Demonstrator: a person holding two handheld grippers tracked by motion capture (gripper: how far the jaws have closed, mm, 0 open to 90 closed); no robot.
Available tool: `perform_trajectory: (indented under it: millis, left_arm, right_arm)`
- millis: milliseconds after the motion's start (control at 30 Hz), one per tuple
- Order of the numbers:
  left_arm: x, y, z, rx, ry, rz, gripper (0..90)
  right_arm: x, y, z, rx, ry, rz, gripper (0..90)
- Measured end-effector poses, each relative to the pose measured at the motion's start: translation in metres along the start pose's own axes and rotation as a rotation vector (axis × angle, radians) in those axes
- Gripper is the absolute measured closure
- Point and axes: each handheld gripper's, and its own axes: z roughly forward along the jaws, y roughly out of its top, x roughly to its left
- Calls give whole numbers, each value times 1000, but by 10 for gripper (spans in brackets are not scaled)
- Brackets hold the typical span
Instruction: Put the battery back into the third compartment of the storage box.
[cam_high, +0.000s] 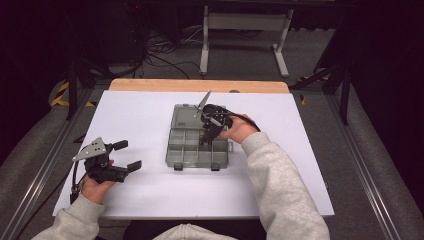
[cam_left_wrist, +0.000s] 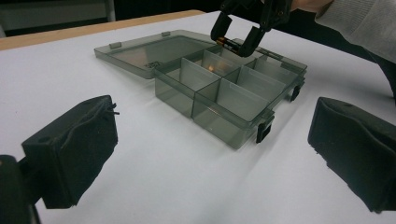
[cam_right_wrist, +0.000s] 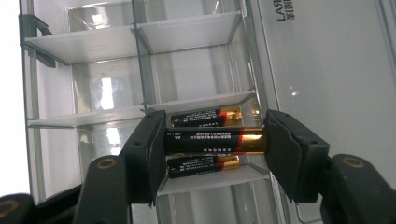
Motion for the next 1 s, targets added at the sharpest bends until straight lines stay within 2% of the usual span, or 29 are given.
perform_trajectory:
  millis: [200,567,700,833,867,900,933,1000]
  left_arm:
    - [0,0,0,1,0,0,20]
    - [1,0,0,5,2,-9,20]
    - [1,0,0,12,0,-15,23]
    - [2,0,0,25,2,-17,49]
    - [2,0,1,30,18,-18,49]
    - [2,0,1,34,27,-14,80]
    - [2,0,1,36,33,-13,80]
    - [1,1,2,42,50,-11,127]
  right_arm:
    - [1,-1,4,3,10,-2,412]
    - [2,-2,7,14,-2,-2,405]
    - [3,-3,5,3,-13,5,376]
    - [3,-6,-1,-20,-19,24,471]
    - [3,-6,-1,-20,-19,24,471]
    - [3,-8,-4,-36,-22,42,546]
    - [3,-8,-4,-36,-22,42,546]
    - [4,-11,-8,-49,-34,64,633]
